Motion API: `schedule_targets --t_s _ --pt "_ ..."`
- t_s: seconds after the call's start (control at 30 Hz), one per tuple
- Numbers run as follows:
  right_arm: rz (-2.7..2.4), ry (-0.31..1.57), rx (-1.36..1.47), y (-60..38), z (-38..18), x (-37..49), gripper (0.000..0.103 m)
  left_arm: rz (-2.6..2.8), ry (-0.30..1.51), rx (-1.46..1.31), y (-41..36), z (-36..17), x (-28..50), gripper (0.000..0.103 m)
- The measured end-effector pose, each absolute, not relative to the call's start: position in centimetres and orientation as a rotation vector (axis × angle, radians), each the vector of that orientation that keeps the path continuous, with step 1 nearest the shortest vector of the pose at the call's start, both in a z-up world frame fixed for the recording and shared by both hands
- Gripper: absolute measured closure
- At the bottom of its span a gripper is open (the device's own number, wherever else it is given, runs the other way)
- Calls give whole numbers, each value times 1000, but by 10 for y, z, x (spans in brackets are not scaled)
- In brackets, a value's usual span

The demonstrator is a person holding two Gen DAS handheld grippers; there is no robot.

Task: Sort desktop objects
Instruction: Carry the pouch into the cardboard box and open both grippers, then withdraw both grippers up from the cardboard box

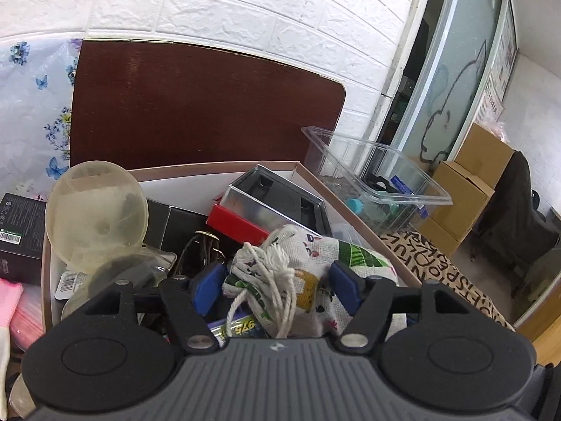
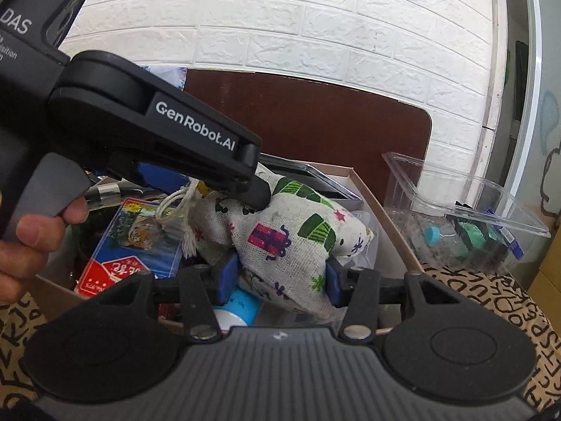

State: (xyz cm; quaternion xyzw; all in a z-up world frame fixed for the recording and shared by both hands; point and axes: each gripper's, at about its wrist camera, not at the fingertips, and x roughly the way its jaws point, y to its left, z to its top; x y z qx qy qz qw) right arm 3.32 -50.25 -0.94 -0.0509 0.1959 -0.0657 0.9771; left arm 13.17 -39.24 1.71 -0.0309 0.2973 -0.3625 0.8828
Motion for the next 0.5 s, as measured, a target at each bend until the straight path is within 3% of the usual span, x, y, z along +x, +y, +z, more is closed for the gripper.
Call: schedule_targets --t_s 0.1,0.17,0.3,0.5 --pt "-135 407 -113 -500 -9 31 52 -773 627 -66 -388 20 127 22" --pt "-143 408 -134 -496 -11 28 40 -784 639 -66 -386 21 122 5" --pt "-150 401 -181 -485 -10 21 17 -749 638 -28 -379 27 108 3" --pt "-186 379 -168 -475 8 -8 9 -681 600 -68 -342 39 76 0"
